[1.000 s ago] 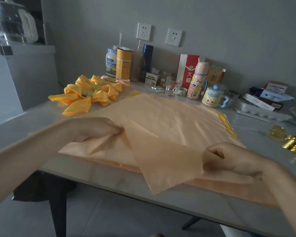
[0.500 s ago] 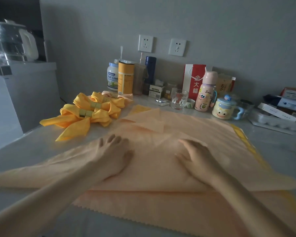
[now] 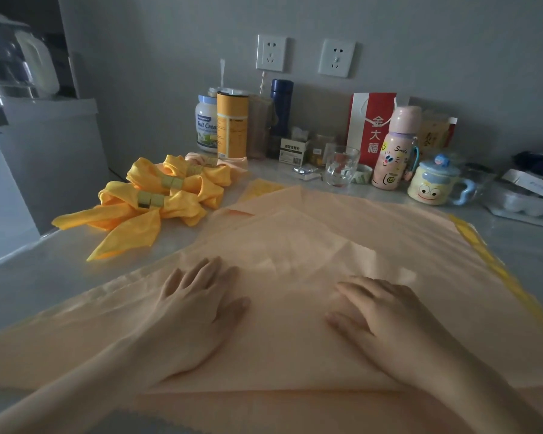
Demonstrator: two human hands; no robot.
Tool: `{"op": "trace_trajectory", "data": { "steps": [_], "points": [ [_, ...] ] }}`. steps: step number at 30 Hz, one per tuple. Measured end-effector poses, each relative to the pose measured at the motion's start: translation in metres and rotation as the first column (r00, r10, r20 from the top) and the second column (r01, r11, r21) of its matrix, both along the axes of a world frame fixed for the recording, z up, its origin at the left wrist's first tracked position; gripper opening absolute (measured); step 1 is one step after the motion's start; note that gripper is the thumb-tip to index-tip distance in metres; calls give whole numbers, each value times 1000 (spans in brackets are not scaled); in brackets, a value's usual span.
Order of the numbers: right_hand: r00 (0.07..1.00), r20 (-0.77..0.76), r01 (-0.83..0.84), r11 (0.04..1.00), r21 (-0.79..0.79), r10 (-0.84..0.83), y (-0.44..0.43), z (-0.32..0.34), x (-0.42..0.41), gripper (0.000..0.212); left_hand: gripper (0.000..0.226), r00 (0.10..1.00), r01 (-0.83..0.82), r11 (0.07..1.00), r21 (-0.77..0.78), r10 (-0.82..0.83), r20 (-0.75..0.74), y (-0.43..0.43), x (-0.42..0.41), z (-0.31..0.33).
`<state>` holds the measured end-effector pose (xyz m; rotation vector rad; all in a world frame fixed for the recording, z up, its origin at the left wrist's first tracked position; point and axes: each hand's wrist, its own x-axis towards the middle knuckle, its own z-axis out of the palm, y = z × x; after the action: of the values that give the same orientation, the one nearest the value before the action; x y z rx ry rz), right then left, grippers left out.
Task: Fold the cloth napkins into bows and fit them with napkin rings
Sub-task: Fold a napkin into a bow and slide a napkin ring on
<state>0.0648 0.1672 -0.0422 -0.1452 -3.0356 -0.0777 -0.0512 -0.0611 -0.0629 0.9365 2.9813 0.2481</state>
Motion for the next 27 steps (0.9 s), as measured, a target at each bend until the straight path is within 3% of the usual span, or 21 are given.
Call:
{"op": "trace_trajectory", "data": {
  "steps": [2,5,6,9,11,12,16,18,21,27],
  "points": [
    [996,75,56,998,-37,-53,5,-6,-4,130,119,1000,15,1000,9,-15,4,2,-3,2],
    [991,114,85,989,-118,-71,10,-7,-11,130,67,1000,11,1000,10,-11,24,8,-10,5],
    [992,107,75,988,-134,-61,10,-9,-11,125,61,1000,10,1000,-1,-10,27,9,-11,5],
    [1000,-10,16,964,-266,-19,15,-8,-13,83,59,999,28,999,-17,-27,30,8,-14,4],
    [989,-132,11,920,-392,-69,34,-8,-16,47,58,999,38,999,-2,-38,27,9,-17,3],
    [977,-170,50,916,-399,-128,47,-8,-16,39,58,999,39,999,0,-39,23,8,-18,3],
    [900,-88,372,857,-357,-428,92,-5,-7,42,57,999,44,999,-4,-43,14,9,-20,2],
    [863,-49,454,815,-360,-503,102,-3,-3,44,57,999,38,999,2,-38,16,11,-23,2],
    [833,11,492,731,-473,-553,106,5,1,29,57,999,39,999,22,-39,19,11,-24,2],
    [821,81,494,633,-595,-565,108,19,7,38,56,999,39,997,63,-40,7,8,-26,-2]
  ]
}}
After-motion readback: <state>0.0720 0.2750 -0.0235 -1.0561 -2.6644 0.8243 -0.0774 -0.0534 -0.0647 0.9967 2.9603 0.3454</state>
